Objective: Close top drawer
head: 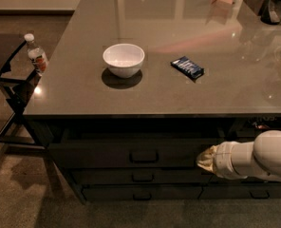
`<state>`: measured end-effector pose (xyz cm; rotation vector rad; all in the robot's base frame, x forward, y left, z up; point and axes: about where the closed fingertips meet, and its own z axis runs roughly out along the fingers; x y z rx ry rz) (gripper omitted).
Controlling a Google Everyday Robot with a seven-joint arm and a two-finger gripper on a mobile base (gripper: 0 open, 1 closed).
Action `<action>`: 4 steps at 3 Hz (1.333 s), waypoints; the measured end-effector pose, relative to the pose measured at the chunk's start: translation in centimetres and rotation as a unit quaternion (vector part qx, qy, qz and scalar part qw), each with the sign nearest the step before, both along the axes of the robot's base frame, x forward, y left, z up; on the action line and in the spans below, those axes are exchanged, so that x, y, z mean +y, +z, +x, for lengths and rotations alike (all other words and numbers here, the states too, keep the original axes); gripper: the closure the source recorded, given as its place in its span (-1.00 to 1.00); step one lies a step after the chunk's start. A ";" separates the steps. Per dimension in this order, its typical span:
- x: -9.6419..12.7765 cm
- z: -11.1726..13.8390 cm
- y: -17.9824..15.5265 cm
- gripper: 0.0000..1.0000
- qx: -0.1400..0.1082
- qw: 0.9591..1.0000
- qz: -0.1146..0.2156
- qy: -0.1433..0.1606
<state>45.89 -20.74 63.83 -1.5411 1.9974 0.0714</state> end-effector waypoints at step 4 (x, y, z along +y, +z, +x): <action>0.0 0.0 0.0 -1.00 0.000 1.000 0.000 0.000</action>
Offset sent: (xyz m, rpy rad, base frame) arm 0.0000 0.0000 0.0000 0.0000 0.0000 0.0000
